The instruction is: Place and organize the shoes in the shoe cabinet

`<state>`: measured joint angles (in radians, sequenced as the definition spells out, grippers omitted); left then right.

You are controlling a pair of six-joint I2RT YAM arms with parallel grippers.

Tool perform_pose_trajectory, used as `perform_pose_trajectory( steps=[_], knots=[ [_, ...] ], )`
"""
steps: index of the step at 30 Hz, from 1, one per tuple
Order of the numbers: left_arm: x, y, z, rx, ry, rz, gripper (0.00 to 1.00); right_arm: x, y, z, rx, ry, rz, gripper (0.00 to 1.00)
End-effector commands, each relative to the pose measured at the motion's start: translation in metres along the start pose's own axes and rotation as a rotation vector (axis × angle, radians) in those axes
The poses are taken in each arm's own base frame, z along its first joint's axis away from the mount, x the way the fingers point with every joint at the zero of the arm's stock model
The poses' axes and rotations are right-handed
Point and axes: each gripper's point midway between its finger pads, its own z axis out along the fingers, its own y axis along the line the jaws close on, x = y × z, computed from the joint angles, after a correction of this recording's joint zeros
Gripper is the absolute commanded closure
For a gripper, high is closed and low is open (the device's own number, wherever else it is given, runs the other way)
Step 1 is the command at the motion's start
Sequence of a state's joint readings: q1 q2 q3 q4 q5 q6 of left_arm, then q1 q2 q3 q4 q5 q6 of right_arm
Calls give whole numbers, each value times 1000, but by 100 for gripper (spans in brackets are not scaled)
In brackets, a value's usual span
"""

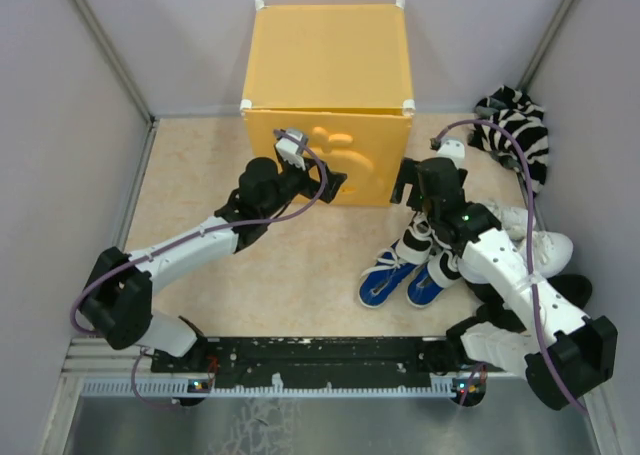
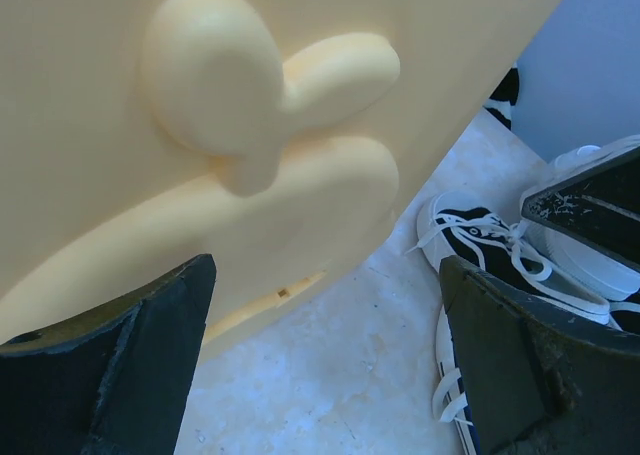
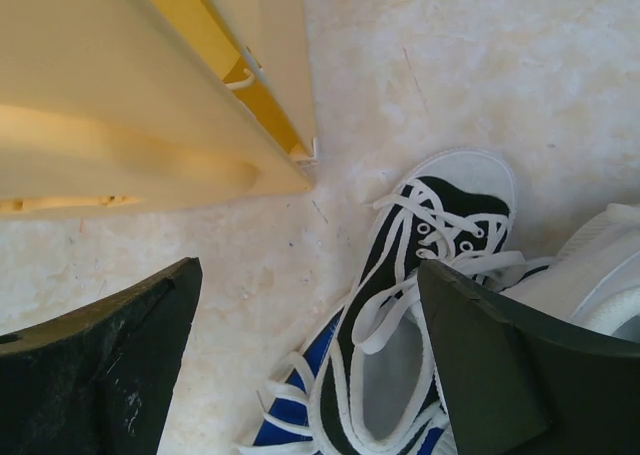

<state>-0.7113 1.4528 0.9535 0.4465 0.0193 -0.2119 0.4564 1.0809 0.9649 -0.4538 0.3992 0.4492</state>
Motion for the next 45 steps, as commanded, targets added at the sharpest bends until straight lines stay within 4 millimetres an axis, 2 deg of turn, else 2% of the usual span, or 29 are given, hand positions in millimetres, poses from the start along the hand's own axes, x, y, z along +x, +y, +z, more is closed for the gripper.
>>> perform_pose_trajectory(
  steps=[1,6,9,14,19,23,30,37,40,45],
  knots=[
    [-25,-7,-3,6,-53,19,1,-29,5,-8,-12,-106,45,9],
    [-27,-7,-8,-5,-51,15,1,-41,6,-16,-36,-133,-26,9],
    [-30,-7,-14,-11,-56,11,1,-47,24,-27,-171,-165,-127,9],
    [-33,-7,-24,-23,-60,9,1,-80,23,-45,-183,-311,-117,10],
    [-38,-12,-37,-17,-55,-4,1,-99,38,-48,-244,-376,-181,10],
    [-47,-18,-55,-17,-60,-18,1,-95,51,-43,-309,-394,-223,10],
    [-68,-22,-88,-27,-106,-27,1,-86,60,-24,-347,-425,-284,10],
    [-81,-14,-106,-82,-122,-6,1,-72,72,-20,-436,-434,-323,11],
    [-84,-14,-110,-83,-127,-8,1,-65,81,-29,-510,-424,-334,12],
    [-85,-12,-113,-97,-126,0,1,-50,100,-62,-707,-417,-325,14]
  ],
)
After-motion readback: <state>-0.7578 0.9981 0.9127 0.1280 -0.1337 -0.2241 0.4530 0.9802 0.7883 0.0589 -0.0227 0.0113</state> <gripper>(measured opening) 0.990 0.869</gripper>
